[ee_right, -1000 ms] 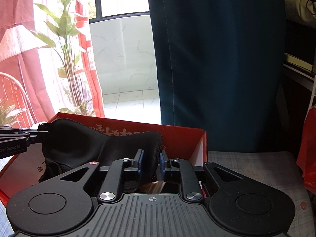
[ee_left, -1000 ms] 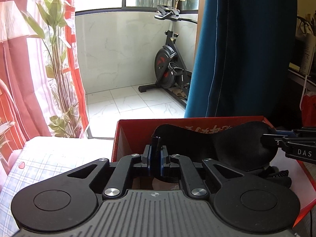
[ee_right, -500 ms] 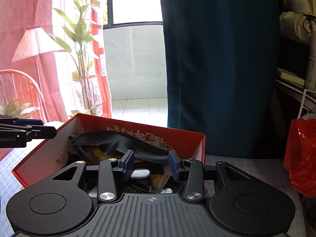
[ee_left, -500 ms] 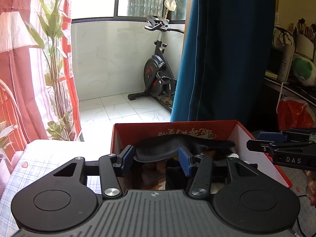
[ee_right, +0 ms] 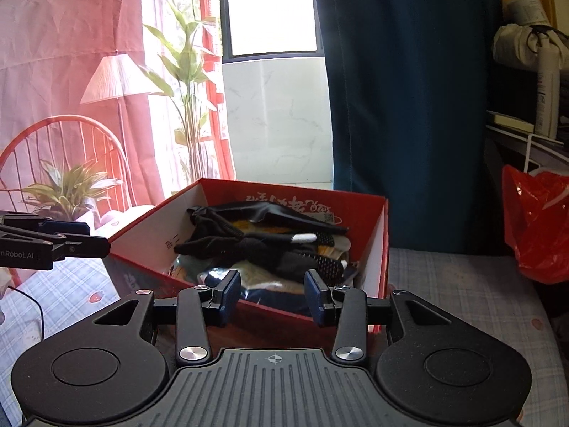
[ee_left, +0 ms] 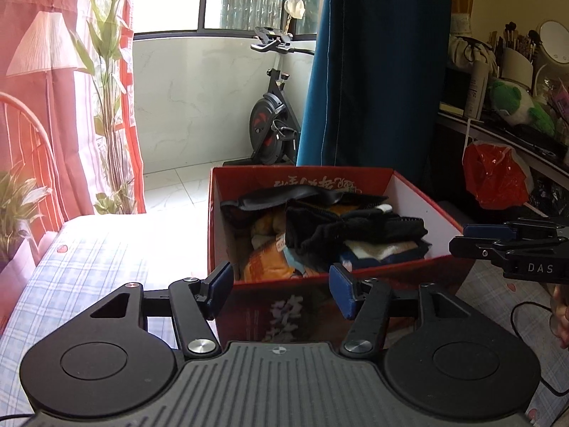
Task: Organize soft objects
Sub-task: 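Lower the eye mask into the box and open both grippers, then move both grippers down to the grey knit cloth beside the box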
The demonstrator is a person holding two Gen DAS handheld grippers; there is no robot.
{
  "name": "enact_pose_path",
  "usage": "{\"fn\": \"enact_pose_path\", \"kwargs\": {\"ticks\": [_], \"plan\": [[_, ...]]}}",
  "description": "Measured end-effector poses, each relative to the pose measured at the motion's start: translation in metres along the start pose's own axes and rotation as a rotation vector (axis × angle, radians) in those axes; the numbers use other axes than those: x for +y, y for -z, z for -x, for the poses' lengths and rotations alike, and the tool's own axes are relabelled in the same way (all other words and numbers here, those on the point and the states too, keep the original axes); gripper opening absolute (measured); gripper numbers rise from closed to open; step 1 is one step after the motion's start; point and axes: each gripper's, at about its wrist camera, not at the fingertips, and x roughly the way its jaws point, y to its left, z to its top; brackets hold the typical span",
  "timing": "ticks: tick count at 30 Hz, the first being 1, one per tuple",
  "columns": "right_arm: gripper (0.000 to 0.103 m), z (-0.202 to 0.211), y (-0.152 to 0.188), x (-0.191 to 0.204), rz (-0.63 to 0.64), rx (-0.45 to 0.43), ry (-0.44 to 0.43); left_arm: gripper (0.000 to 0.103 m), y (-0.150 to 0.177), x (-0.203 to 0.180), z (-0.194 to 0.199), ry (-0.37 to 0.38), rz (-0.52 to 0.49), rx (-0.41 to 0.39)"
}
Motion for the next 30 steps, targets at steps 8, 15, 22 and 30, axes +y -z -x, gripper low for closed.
{"fn": "enact_pose_path", "kwargs": {"ticks": [8,15,22,30], "plan": [[0.039,0.004,0.055,0.003,-0.056,0.066,0.006,0.066,0.053,0.003,-0.010,-0.024,0.006,0.097],[0.045,-0.004,0.096,0.004,-0.073,0.127,0.044,0.070,0.079,0.013,-0.025,-0.041,0.085,0.160],[0.056,-0.011,0.109,0.001,-0.077,0.151,0.095,0.076,0.085,0.023,-0.032,-0.050,0.137,0.174],[0.061,-0.013,0.116,0.005,-0.050,0.211,0.083,0.079,0.098,0.012,-0.031,0.013,0.137,0.205]]}}
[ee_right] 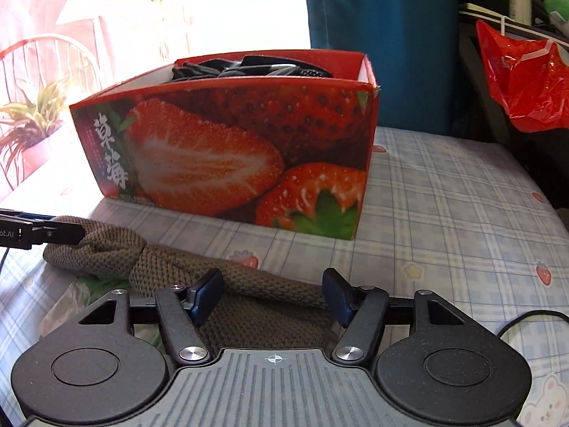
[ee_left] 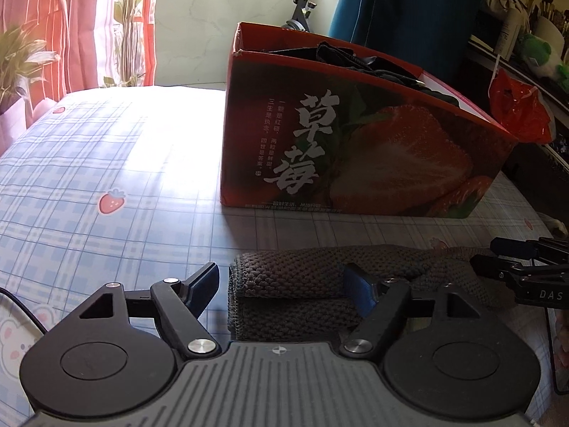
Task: Organize soft objects
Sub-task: 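Move both grippers down to the grey knit cloth beside the box, then close the left gripper on the grey knit cloth while the right gripper grasps it too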
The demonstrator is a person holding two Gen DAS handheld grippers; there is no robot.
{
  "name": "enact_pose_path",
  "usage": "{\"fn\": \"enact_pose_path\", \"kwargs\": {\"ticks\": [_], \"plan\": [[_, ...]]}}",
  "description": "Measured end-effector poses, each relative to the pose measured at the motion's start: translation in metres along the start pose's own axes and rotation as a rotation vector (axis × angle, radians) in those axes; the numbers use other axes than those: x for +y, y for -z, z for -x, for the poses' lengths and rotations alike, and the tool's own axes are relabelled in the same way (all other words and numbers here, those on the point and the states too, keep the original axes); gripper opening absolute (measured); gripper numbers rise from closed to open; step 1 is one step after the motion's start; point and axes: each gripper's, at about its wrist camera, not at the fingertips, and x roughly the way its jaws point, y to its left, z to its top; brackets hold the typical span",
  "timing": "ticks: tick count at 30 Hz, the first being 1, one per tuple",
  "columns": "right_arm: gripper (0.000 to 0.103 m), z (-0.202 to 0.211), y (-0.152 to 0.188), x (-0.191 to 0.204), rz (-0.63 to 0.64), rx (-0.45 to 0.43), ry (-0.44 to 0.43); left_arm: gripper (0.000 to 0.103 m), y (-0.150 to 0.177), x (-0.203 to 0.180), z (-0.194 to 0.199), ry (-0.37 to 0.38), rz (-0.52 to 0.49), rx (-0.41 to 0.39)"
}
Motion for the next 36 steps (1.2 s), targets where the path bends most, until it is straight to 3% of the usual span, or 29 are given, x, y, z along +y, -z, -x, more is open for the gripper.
{"fn": "enact_pose_path", "kwargs": {"ticks": [11,16,18,21,30,36], "plan": [[0.067,0.002,0.004,0.008,0.030,0.031,0.010,0.078,0.012,0.000,0.000,0.013,0.008,-0.014],[0.067,0.001,0.006,0.008,0.018,0.033,0.008,0.063,0.014,-0.002,0.001,0.007,0.013,-0.028],[0.067,0.001,0.006,0.008,0.019,0.033,0.009,0.048,0.015,-0.002,0.004,-0.003,0.009,-0.035],[0.067,0.001,0.006,0.008,0.017,0.032,0.018,0.035,0.017,-0.002,0.006,-0.022,0.014,-0.042],[0.073,0.007,0.007,0.011,0.036,0.010,0.063,0.021,0.019,-0.007,0.012,-0.043,0.004,-0.065],[0.071,0.004,0.010,0.003,-0.017,0.036,0.035,0.015,0.022,-0.012,0.013,-0.047,-0.016,-0.072]]}}
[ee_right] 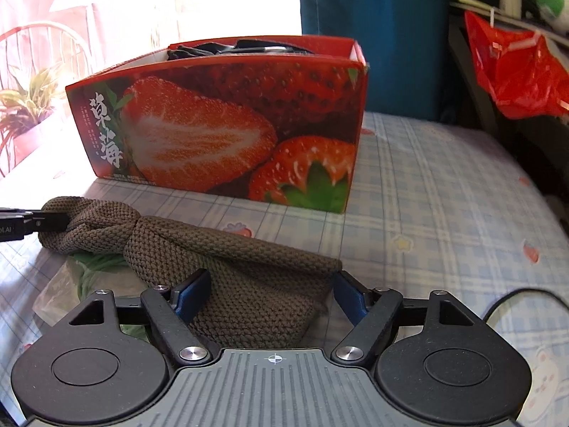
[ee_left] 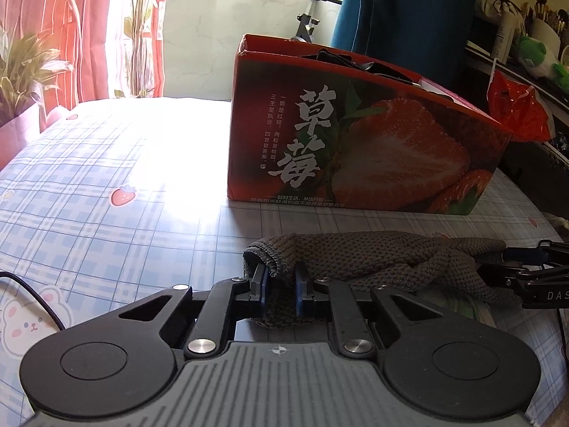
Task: Organize soft objects
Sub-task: 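Close the left gripper on the grey knit cloth while the right gripper grasps it too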
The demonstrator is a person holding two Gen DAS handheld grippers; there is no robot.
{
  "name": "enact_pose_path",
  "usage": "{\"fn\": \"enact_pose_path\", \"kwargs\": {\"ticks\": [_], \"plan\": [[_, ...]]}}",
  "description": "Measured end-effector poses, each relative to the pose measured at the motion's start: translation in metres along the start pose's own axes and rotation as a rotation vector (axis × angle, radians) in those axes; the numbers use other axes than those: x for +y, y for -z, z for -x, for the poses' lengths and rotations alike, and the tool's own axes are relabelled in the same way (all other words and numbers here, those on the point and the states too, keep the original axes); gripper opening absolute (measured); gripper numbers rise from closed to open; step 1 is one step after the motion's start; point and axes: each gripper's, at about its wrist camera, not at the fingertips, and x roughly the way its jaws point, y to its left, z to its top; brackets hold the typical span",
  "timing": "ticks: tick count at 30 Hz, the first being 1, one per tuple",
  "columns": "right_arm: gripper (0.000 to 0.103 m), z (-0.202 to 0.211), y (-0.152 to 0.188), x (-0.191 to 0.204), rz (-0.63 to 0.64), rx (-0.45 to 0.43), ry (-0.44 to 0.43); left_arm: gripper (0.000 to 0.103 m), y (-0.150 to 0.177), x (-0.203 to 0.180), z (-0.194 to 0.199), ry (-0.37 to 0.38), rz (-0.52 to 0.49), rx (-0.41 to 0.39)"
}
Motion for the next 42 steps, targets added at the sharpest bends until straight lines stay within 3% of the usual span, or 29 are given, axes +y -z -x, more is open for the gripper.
{"fn": "enact_pose_path", "kwargs": {"ticks": [5,10,17,42], "plan": [[0.064,-0.004,0.002,-0.001,-0.025,0.005,-0.023,0.015,0.000,-0.003,-0.001,-0.006,-0.009,-0.002],[0.035,-0.004,0.000,0.004,-0.014,0.001,-0.063,0.014,0.002,-0.005,-0.001,-0.010,-0.014,-0.007],[0.016,-0.002,0.002,0.003,-0.037,-0.018,-0.074,0.014,0.005,-0.005,0.000,-0.016,-0.008,-0.014],[0.011,0.026,-0.001,0.000,-0.050,-0.144,-0.094,0.009,0.003,-0.009,0.026,-0.038,-0.019,-0.090]]}}
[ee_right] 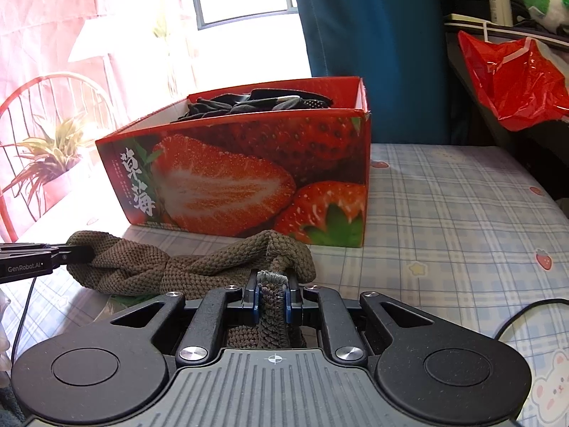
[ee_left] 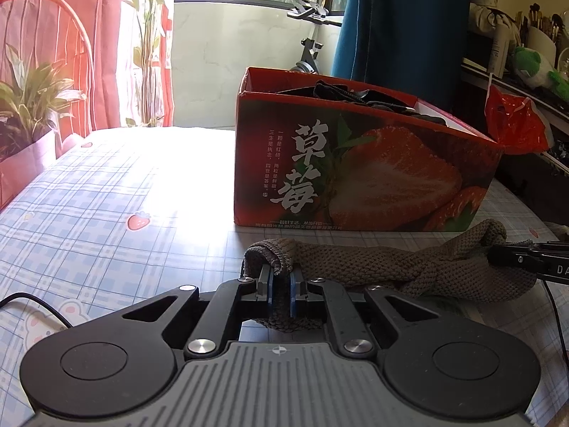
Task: Organize soft objects
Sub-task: 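Close the left gripper on the grey knit cloth while the right gripper grasps it too, then lift the grey knit cloth with both grippers over the box rim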
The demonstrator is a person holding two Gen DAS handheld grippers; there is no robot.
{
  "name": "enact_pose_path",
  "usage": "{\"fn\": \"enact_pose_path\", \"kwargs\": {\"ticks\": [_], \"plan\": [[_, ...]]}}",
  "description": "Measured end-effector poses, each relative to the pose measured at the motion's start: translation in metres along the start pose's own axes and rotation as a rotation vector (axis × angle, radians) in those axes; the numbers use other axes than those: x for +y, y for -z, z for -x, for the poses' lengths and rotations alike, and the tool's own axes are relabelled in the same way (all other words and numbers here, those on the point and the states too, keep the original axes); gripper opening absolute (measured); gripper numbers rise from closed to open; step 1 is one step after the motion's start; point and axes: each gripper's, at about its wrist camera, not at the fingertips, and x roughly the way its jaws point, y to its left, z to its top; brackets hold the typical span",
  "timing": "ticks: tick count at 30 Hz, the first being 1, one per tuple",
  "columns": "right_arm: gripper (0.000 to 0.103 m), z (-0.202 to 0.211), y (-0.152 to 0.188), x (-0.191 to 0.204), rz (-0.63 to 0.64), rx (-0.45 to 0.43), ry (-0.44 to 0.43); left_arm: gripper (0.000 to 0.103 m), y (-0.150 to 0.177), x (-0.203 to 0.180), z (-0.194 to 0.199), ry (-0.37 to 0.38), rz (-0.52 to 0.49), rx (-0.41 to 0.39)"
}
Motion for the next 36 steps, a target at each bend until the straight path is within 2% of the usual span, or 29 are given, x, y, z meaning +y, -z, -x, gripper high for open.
{"fn": "enact_pose_path", "kwargs": {"ticks": [11,19,30,33,36], "plan": [[0.011,0.005,-0.001,0.002,-0.009,-0.024,0.001,0.009,0.001,0.003,0.008,0.003,-0.002,-0.029],[0.011,0.018,-0.019,0.007,0.020,-0.091,-0.020,0.008,-0.014,0.008,0.024,-0.006,0.006,-0.100],[0.011,0.042,-0.075,0.014,0.077,-0.201,-0.046,0.008,-0.072,0.004,0.052,0.032,-0.016,-0.217],[0.011,0.043,-0.095,0.013,0.094,-0.216,-0.043,0.008,-0.089,-0.002,0.050,0.047,-0.028,-0.228],[0.011,0.044,-0.114,0.012,0.125,-0.232,-0.036,0.008,-0.106,-0.005,0.044,0.072,-0.018,-0.199]]}}
